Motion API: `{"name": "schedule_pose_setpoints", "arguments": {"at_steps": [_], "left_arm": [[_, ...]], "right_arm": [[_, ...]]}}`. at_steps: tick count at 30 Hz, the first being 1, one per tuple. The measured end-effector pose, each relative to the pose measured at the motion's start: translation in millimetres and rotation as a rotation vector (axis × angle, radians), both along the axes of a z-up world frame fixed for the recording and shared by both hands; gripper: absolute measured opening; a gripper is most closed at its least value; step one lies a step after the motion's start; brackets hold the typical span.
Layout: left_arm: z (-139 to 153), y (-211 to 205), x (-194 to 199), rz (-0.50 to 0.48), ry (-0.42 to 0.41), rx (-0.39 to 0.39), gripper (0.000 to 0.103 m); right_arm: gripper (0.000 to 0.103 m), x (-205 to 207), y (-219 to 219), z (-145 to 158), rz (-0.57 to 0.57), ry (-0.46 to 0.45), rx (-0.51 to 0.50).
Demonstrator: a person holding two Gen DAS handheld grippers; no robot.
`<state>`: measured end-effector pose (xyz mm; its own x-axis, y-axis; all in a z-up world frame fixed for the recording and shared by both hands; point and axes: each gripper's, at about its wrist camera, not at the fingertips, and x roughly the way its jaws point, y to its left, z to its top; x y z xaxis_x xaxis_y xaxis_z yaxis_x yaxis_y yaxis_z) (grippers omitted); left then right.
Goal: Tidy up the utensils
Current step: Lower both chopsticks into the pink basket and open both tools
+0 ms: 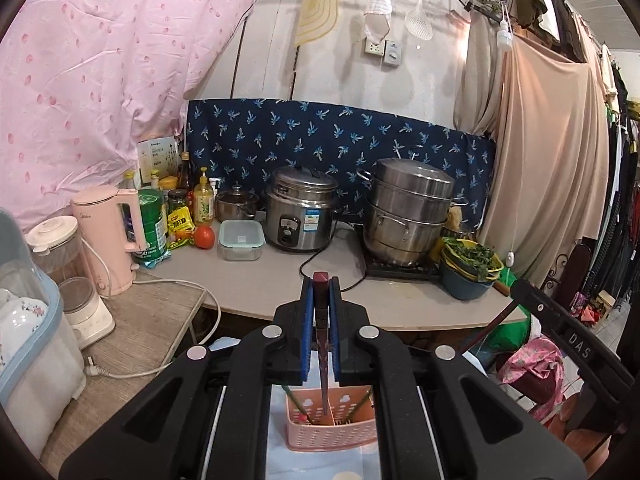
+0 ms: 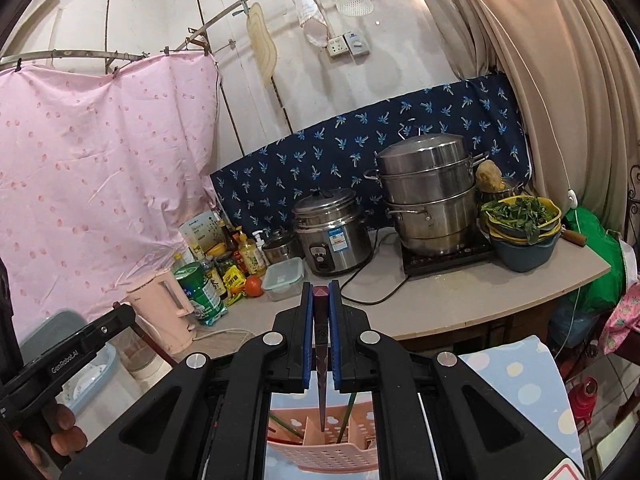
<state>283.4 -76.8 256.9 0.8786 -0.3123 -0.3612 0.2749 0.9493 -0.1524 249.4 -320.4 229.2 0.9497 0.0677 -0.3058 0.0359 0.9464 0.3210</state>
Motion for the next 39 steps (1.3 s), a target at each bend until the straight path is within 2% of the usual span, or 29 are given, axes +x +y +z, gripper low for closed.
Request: {"name": "schedule_pose_setpoints", "arguments": {"at_steps": [10,19,22,26,28,30,33,36,39], "left_arm": [[-47,-9,38,0.017,0.091,0.027,0.007],[-81,-19,51,0.026,0.162,0.058,0.007],[-86,-21,50,0.03,0.167,0.066,0.007],[-86,-22,45,0.038,0.165,0.068,0.008],[-85,-23,41,0.039,0.167,0.07,0.009],[-83,-22,37,0.038,0.171,0.068,0.017],[-77,-21,28,0.045,0.155,0.065,0.031],[-70,-19,15,0.044,0.142,0.065,0.033],[-64,-15,-6,0.034,0.138,0.068,0.034]], "right_arm": [[0.007,49,5,-73,0.028,0.151,0.022],[0.007,57,8,-101,0.044,0.219,0.015],[0.011,56,7,-102,0.045,0.222,0.021],[0.012,47,8,-97,0.044,0.213,0.013],[0.017,40,8,-92,0.039,0.198,0.009],[0.023,31,8,-85,0.032,0.176,0.007],[0.023,16,7,-71,0.031,0.15,0.001],[0.024,-3,7,-58,0.041,0.135,-0.001],[0.029,-28,12,-53,0.06,0.134,-0.011]]}}
